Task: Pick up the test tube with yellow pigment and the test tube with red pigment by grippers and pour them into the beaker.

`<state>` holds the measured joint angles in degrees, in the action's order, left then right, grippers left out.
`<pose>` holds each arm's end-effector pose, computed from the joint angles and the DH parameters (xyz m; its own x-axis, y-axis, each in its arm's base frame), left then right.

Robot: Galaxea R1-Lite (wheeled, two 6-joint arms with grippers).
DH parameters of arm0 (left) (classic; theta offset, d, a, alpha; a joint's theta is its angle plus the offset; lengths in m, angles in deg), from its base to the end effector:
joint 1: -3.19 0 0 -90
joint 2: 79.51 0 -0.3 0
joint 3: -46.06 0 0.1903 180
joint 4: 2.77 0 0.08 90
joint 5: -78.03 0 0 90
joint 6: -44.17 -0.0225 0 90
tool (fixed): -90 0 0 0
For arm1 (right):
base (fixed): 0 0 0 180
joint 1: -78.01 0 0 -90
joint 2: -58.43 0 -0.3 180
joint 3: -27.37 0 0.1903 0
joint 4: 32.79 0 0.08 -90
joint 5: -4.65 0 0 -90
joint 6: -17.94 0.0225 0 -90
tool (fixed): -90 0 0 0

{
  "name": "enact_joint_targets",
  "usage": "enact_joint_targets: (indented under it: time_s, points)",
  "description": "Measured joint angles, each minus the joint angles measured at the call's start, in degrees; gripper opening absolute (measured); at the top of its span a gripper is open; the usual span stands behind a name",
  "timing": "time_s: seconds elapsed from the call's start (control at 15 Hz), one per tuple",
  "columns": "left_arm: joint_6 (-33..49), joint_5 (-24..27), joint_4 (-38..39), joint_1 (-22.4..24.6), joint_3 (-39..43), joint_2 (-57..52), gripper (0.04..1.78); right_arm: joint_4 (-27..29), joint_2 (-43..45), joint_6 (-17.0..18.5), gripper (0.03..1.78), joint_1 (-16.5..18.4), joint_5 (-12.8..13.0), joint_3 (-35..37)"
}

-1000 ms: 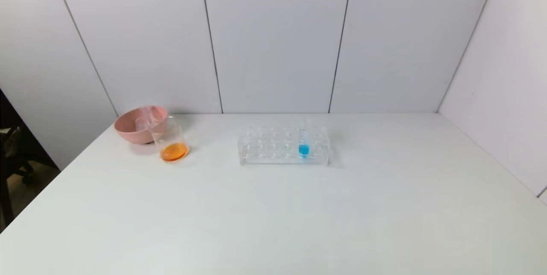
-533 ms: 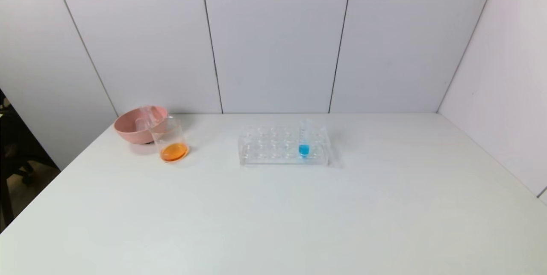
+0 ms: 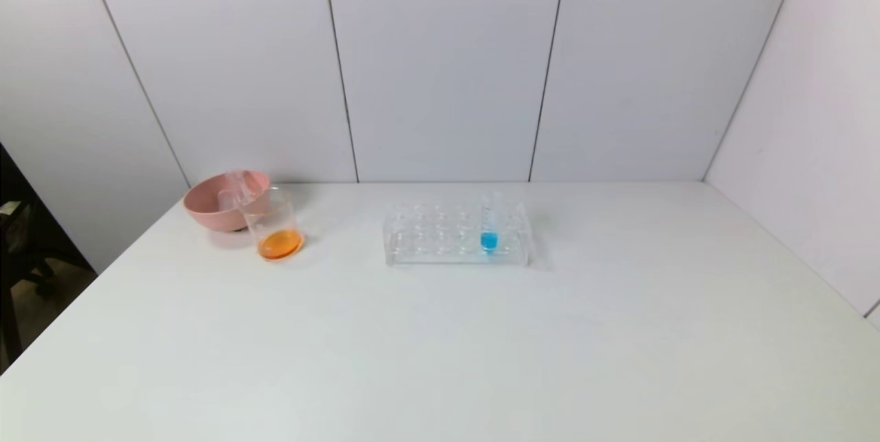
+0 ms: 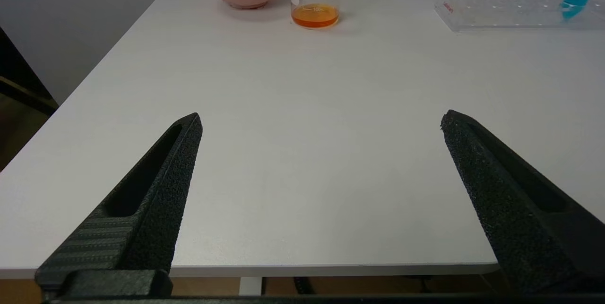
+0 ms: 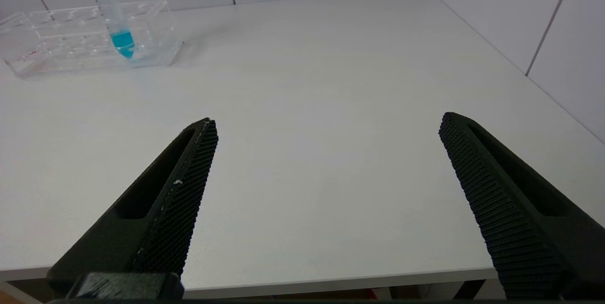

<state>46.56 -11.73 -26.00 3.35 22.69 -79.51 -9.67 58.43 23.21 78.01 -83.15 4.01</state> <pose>-0.0228 -0.0002 0.0757 1.0000 -0.0014 0.0024 0.0015 0.9991 -0.0417 -0.0228 -0.0009 0.0759 0.9993 -0.0384 0.0042 0.0378 0.9950 0.0920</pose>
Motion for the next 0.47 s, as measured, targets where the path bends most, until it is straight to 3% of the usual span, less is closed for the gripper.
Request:
enact_joint_targets:
  time_s: [0.47]
  points:
    - [2.4,-2.0,0.1,0.0,0.0,0.0,1.76,0.0,-0.1,0.0,1.71,0.0,0.0,0.0]
